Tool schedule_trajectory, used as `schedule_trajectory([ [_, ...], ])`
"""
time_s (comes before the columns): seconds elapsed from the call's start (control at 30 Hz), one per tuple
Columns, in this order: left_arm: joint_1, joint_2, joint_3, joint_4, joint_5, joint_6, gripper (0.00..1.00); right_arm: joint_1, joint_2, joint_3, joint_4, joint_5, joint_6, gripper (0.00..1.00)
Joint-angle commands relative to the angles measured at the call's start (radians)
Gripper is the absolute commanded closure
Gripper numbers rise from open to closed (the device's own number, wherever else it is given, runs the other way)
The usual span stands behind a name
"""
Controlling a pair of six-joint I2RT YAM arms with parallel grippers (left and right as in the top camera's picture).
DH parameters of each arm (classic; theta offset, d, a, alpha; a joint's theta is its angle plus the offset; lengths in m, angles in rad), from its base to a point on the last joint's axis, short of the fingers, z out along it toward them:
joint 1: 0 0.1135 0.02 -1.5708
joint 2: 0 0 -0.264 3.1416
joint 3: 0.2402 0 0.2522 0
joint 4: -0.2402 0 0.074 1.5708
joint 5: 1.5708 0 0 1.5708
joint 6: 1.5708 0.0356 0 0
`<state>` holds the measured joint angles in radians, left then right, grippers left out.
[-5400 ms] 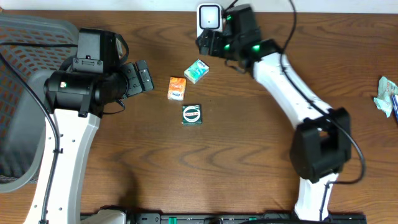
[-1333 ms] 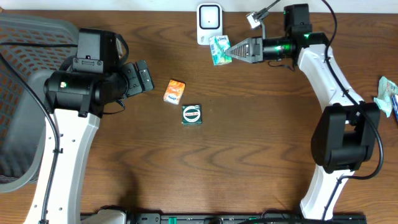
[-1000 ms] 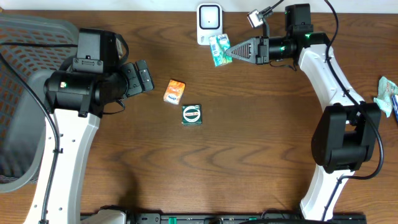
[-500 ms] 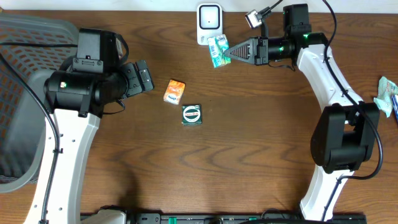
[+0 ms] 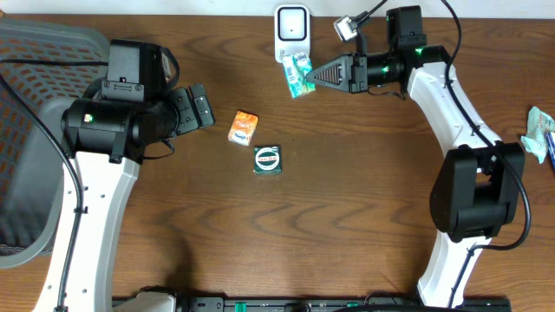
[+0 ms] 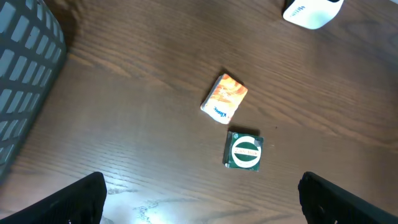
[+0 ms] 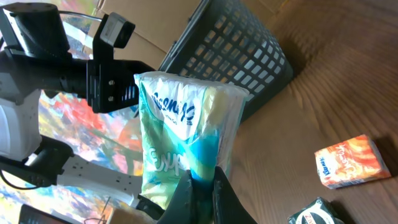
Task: Scan the item barcode
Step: 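Hold the Kleenex pack in front of the scanner face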
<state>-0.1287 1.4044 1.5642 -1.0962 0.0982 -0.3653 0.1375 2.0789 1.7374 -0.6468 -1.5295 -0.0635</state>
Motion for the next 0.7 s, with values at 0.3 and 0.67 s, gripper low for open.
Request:
schedule_trajectory([
  [0.3,0.004,0.000,0.012,-0.003,-0.006,0.006,0.02,0.007,-0.011,0.001,0.000,-0.006,-0.024,0.99],
  [0.67,0.004,0.000,0.012,-0.003,-0.006,0.006,0.02,0.008,-0.011,0.001,0.000,0.014,-0.023,0.99],
])
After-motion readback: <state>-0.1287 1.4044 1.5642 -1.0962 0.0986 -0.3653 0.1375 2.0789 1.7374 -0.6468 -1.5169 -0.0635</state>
